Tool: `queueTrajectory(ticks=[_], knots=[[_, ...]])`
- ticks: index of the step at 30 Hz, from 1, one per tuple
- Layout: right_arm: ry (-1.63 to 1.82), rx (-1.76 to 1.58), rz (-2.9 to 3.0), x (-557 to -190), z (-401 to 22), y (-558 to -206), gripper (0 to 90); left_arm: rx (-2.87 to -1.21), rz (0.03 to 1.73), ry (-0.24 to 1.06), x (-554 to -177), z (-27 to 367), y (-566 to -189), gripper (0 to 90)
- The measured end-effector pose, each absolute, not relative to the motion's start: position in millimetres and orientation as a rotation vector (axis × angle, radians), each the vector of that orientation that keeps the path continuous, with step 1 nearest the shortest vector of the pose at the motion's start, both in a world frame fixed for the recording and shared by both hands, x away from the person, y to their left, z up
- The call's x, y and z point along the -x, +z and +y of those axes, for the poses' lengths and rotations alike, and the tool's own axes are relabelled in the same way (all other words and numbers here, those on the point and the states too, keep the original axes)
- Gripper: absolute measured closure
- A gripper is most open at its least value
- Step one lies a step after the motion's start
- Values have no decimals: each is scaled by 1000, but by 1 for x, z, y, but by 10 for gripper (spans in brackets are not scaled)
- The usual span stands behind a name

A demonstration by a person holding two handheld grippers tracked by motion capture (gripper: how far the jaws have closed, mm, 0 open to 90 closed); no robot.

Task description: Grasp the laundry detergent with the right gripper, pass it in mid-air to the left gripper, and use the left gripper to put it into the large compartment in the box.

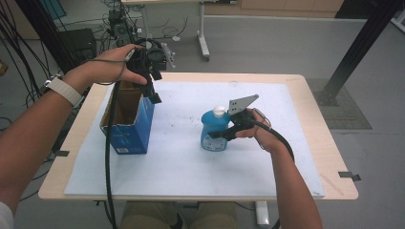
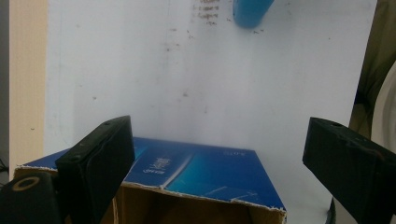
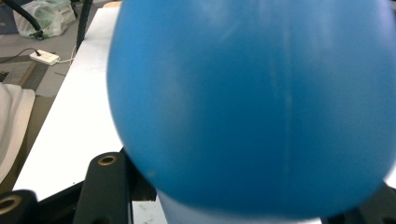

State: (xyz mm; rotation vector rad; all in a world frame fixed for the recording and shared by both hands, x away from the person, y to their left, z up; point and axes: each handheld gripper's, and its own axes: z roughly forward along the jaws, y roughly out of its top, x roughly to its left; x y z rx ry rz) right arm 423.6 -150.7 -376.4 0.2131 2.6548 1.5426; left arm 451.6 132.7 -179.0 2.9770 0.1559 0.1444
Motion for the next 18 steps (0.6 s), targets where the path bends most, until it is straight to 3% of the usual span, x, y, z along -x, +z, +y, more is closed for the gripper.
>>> queueTrajectory(ticks=[18], knots=[[1572,-263,2609,-422,-150,-368,422,-2974,154,162,-442,134,-174,95]])
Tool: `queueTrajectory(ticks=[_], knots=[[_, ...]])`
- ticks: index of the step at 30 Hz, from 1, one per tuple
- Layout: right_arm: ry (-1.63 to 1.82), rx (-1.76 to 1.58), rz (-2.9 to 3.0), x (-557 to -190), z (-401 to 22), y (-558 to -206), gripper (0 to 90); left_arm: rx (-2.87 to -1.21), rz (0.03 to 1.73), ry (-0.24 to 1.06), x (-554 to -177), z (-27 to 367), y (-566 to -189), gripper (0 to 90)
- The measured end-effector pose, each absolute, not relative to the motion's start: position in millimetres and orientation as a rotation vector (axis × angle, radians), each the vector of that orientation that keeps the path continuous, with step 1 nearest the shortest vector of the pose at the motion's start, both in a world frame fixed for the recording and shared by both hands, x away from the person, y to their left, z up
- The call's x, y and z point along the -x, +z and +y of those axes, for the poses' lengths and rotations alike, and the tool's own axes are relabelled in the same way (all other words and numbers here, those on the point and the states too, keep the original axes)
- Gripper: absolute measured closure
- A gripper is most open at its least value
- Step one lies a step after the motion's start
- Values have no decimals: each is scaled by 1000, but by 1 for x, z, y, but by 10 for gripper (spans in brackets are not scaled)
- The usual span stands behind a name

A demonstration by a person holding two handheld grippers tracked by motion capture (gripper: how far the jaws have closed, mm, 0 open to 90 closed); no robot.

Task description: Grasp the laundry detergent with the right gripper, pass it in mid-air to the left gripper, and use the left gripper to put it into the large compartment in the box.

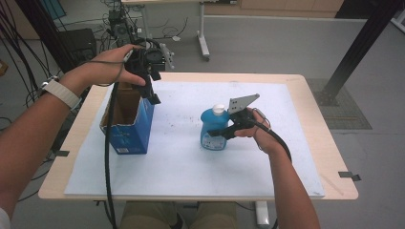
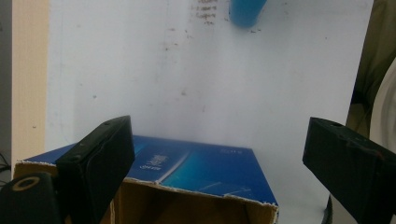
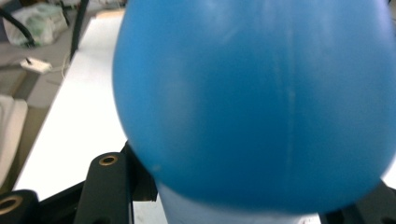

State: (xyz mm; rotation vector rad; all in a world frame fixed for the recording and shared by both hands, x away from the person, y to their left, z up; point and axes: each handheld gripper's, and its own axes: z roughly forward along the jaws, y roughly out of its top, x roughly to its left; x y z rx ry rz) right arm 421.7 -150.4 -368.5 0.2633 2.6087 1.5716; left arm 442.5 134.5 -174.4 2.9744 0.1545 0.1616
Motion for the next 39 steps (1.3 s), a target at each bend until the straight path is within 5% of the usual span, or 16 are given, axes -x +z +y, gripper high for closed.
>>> queueTrajectory(ticks=[39], knots=[[1575,-245,2656,-378,-119,-286,423,-2948,86,159,-376,119,-138,72]])
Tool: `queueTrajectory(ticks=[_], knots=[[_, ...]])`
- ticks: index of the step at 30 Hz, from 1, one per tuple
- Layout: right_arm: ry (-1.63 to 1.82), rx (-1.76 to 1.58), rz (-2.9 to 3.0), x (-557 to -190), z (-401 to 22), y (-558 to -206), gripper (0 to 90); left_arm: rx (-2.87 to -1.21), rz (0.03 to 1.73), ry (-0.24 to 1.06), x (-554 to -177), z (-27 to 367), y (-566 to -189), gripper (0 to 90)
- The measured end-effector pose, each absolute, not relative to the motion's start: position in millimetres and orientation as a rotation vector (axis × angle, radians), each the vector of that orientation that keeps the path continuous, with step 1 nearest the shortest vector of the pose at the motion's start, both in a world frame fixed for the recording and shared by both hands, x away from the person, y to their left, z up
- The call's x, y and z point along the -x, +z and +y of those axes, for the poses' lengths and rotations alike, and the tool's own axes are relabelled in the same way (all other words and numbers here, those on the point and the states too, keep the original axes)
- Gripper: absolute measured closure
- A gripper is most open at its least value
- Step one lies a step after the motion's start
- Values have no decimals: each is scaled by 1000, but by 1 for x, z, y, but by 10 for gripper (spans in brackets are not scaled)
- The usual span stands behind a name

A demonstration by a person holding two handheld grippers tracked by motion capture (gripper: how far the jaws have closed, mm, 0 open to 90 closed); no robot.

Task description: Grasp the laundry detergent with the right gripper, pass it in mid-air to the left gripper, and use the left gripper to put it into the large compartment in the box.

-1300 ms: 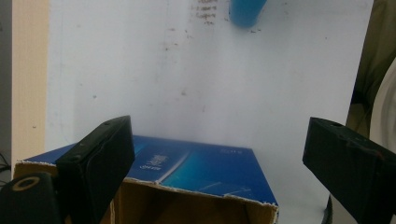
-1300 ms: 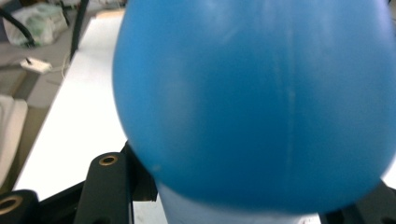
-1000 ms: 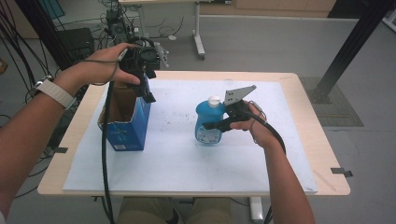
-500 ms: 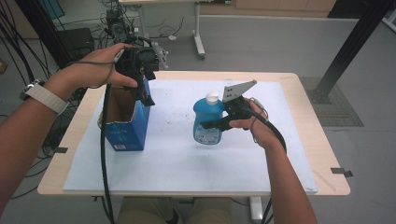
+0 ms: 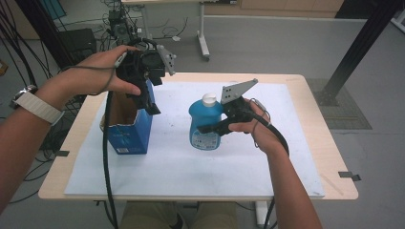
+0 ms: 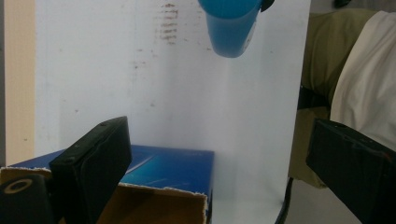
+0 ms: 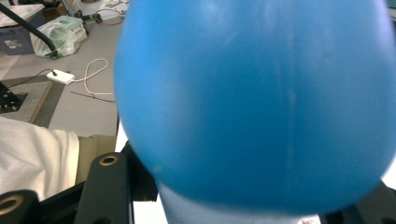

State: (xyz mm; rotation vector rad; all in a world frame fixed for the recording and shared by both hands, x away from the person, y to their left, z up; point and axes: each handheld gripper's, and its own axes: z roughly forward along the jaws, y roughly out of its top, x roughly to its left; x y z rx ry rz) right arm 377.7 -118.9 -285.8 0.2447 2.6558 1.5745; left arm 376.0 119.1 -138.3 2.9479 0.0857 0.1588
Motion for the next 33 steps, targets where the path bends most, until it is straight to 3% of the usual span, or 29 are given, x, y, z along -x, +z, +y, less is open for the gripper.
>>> queueTrajectory(ticks=[33], knots=[[1589,-127,2718,-360,-75,-280,425,-2936,-28,105,-354,93,-130,61]])
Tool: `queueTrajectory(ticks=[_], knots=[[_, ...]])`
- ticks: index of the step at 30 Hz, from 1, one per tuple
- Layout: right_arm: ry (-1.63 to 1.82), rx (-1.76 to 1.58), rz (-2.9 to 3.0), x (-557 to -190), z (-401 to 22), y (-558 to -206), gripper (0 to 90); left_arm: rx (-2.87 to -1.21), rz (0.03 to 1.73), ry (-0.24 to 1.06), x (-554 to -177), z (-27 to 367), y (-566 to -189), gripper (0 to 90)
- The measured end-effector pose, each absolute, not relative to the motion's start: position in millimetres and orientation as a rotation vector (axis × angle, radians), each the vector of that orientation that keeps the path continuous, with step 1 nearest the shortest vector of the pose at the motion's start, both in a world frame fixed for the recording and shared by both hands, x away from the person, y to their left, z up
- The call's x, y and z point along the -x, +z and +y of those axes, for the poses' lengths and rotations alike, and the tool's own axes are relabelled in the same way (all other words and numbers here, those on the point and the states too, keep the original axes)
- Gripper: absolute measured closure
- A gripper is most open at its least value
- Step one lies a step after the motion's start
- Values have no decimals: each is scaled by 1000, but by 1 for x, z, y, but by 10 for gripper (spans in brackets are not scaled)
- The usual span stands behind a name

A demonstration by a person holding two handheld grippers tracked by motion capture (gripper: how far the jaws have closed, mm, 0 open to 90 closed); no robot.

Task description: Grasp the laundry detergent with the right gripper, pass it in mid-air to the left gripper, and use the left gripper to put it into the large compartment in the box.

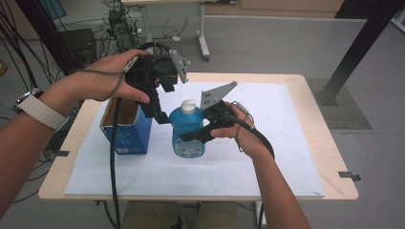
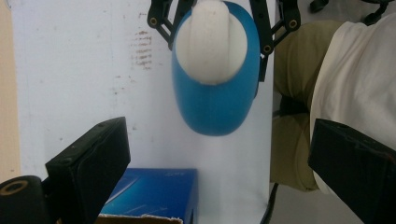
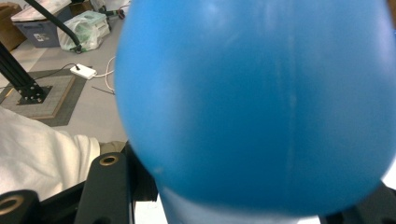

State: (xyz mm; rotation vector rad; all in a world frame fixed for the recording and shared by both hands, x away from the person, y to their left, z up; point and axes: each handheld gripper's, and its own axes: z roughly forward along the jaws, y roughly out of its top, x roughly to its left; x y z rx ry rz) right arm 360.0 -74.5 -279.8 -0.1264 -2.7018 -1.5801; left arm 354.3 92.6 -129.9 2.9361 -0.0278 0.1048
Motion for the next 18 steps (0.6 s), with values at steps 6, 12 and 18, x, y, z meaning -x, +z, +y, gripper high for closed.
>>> queueTrajectory(ticks=[6,12,18], knots=[[-1566,112,-2703,-360,-69,-281,424,-2937,-32,87,-356,89,-131,61],[-1567,110,-2700,-361,-66,-281,425,-2944,-36,79,-358,85,-133,60],[-1560,104,-2700,-362,-64,-283,425,-2954,-41,75,-360,79,-136,59]])
